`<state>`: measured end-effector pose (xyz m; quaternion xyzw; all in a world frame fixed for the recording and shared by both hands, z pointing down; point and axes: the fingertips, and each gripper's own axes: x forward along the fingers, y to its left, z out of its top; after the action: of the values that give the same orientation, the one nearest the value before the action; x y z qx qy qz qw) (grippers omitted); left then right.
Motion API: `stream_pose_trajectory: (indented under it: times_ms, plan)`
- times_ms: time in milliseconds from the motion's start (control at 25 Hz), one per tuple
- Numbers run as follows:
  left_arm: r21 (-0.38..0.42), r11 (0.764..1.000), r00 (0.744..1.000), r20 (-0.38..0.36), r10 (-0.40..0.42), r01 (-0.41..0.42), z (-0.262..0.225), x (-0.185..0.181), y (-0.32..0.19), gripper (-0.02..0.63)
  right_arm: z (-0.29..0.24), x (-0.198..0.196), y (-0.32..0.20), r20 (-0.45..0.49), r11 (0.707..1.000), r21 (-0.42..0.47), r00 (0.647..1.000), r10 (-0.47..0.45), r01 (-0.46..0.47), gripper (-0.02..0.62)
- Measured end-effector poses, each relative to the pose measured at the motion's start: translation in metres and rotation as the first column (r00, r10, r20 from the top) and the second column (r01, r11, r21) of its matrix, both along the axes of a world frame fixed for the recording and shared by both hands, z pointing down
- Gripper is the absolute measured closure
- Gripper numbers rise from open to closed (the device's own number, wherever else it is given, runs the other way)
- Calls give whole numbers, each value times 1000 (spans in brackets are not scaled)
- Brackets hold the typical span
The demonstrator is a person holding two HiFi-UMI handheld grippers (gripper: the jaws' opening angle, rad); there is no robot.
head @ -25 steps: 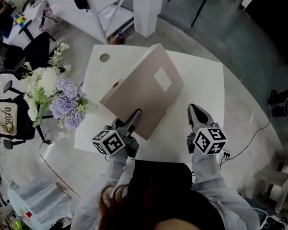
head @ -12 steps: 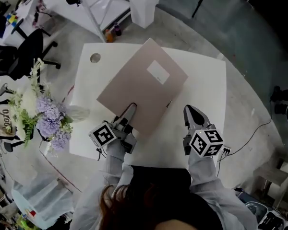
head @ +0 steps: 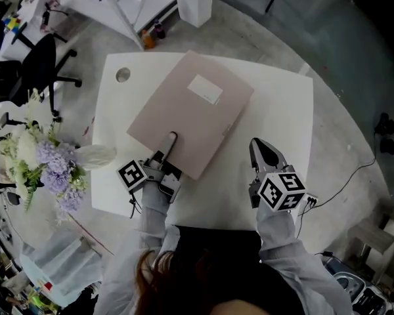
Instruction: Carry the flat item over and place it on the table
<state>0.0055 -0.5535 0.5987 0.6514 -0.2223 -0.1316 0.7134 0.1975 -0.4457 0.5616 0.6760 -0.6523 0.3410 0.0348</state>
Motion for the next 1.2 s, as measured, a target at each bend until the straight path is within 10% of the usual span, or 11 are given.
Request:
stream_pose_trajectory:
  times_ms: [320,720,1200]
  plan:
    - [-12,1000,999,43,-16,17,8,0,-2,297,5,3,3,11,1000,-4,1000,-10,10,586]
    - [82,995,975,220,33,-52,4,-2,6,48,-1,-1,7,15,999,25,999,-43,42,586]
    - [17,963,796,566,213,-270,31,-22,40,6,-28,-19,29,26,995,88,999,-44,42,586]
